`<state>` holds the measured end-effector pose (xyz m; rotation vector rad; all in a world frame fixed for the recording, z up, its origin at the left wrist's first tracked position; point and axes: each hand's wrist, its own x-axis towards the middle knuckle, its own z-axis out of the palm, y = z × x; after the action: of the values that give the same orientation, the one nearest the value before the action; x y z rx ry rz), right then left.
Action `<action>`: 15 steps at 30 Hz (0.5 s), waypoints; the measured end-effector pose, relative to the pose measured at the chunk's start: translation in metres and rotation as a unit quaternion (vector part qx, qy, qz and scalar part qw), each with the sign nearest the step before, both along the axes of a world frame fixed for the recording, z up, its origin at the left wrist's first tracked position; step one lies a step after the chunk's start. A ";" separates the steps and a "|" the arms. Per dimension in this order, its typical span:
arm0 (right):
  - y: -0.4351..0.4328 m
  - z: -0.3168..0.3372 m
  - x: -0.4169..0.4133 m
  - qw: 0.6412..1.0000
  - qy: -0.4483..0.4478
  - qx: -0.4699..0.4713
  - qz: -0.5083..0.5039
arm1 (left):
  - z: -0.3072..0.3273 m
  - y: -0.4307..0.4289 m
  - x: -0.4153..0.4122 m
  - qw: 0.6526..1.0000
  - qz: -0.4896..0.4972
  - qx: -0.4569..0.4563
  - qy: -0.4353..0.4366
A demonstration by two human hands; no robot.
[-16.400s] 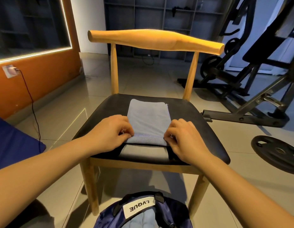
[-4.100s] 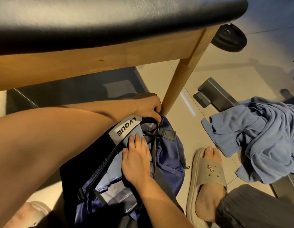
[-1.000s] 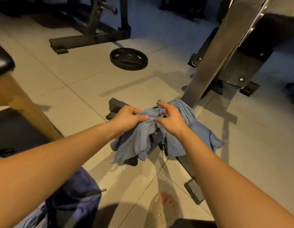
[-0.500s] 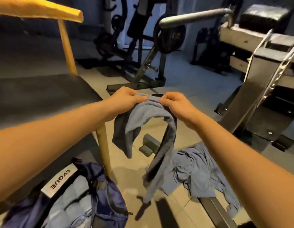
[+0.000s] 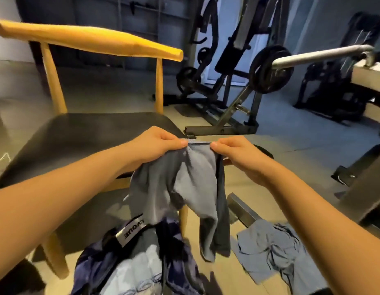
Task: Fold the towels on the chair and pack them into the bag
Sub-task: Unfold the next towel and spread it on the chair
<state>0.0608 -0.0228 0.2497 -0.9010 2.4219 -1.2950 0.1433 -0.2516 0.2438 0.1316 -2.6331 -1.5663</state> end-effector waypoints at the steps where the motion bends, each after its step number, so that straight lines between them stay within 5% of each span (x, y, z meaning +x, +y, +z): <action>1: -0.009 0.001 0.001 1.000 0.000 -0.007 -0.011 | -0.001 -0.005 0.002 1.000 0.007 -0.003 0.005; 7: -0.039 0.010 0.000 0.996 0.025 -0.043 -0.072 | 0.017 -0.043 0.017 0.997 0.015 -0.057 0.040; 15: -0.056 0.002 -0.016 0.984 0.045 -0.097 -0.142 | 0.030 -0.110 0.044 0.996 -0.022 -0.027 -0.086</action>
<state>0.0445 -0.0785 0.2520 -0.6896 2.6033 -1.6467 0.1870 -0.3618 0.2741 0.2168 -2.8256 -1.5602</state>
